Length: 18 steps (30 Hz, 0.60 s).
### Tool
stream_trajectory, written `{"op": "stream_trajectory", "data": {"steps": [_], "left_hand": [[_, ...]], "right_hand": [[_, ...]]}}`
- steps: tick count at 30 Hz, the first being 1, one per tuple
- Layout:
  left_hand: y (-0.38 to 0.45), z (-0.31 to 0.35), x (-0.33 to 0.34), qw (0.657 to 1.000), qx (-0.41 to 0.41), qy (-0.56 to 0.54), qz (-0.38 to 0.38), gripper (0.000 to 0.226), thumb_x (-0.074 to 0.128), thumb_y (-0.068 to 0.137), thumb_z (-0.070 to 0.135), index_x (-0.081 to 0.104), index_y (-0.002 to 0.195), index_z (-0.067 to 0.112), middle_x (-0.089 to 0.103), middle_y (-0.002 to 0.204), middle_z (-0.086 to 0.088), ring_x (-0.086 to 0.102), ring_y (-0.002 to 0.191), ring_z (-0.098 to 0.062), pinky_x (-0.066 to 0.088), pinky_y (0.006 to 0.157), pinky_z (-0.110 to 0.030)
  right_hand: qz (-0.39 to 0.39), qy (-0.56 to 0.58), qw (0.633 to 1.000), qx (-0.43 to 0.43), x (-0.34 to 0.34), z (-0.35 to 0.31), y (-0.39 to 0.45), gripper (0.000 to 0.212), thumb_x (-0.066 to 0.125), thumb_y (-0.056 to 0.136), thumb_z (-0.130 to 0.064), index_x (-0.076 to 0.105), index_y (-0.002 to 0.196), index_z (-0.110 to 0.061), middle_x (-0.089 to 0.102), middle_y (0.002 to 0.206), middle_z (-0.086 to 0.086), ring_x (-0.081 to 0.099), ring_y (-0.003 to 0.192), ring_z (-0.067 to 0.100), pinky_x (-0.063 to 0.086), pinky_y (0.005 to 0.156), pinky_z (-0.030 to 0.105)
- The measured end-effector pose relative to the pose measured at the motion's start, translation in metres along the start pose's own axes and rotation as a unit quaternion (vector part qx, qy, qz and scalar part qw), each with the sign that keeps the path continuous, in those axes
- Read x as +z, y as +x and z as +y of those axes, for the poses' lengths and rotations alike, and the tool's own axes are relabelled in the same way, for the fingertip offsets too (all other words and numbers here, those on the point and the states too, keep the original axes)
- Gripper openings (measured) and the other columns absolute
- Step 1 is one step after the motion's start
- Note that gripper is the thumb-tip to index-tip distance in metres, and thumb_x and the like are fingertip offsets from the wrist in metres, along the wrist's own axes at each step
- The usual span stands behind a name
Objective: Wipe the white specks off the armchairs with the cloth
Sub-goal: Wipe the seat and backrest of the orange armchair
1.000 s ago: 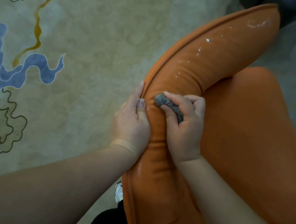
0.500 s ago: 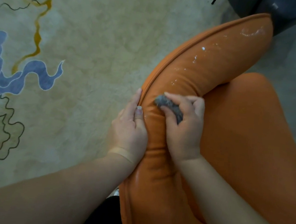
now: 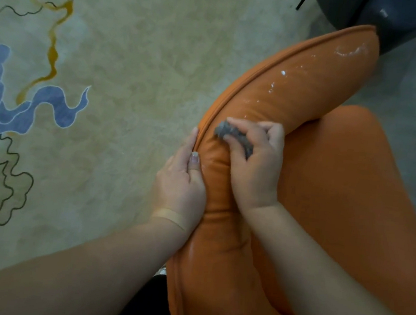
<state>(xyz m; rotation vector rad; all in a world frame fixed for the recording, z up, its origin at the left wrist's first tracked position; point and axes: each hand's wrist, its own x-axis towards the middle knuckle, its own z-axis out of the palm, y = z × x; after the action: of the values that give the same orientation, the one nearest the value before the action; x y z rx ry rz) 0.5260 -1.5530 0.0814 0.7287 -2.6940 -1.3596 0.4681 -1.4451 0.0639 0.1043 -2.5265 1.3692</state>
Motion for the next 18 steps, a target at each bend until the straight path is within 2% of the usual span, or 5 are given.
{"op": "stream_trajectory", "data": {"steps": [2,8,11,14,18], "left_hand": [[-0.001,0.0,0.0,1.0,0.002,-0.003,-0.001,0.053,0.033,0.088,0.036,0.047,0.139,0.037,0.061,0.129,-0.002,0.054,0.115,-0.019,0.031,0.085,-0.01],[0.0,0.001,-0.001,1.0,-0.008,-0.011,-0.004,0.047,0.035,0.092,0.034,0.046,0.138,0.038,0.059,0.133,0.0,0.053,0.115,-0.015,0.03,0.084,-0.008],[-0.001,0.002,-0.001,1.0,0.0,-0.006,0.002,0.05,0.034,0.09,0.034,0.047,0.138,0.037,0.06,0.132,-0.002,0.055,0.115,-0.021,0.031,0.083,-0.01],[-0.002,0.003,-0.001,1.0,-0.002,0.002,-0.004,0.051,0.033,0.09,0.036,0.045,0.139,0.039,0.06,0.132,0.0,0.055,0.115,-0.02,0.031,0.083,-0.011],[-0.001,0.003,-0.001,1.0,0.0,0.001,-0.006,0.051,0.033,0.09,0.035,0.046,0.139,0.038,0.058,0.135,0.002,0.053,0.118,-0.017,0.031,0.086,-0.01]], "right_hand": [[0.018,0.007,1.0,0.021,0.004,0.001,0.01,0.025,0.068,0.083,-0.019,0.071,0.108,-0.021,0.043,0.1,0.003,0.055,0.094,0.029,0.047,0.09,0.048],[-0.043,0.054,0.998,0.0,-0.016,-0.009,-0.055,0.025,0.06,0.088,-0.022,0.069,0.111,-0.021,0.048,0.101,0.007,0.056,0.095,0.025,0.049,0.087,0.044],[-0.046,0.012,0.999,-0.021,-0.009,-0.006,-0.029,0.024,0.064,0.086,-0.021,0.07,0.109,-0.021,0.048,0.098,0.008,0.055,0.092,0.028,0.049,0.085,0.047],[0.004,-0.006,1.0,0.009,0.002,0.0,0.011,0.025,0.067,0.083,-0.019,0.071,0.108,-0.021,0.047,0.099,0.01,0.055,0.092,0.031,0.048,0.087,0.048],[-0.02,0.019,0.999,0.032,-0.004,-0.004,-0.017,0.027,0.064,0.086,-0.021,0.069,0.112,-0.022,0.046,0.103,0.006,0.055,0.098,0.027,0.047,0.092,0.044]]}}
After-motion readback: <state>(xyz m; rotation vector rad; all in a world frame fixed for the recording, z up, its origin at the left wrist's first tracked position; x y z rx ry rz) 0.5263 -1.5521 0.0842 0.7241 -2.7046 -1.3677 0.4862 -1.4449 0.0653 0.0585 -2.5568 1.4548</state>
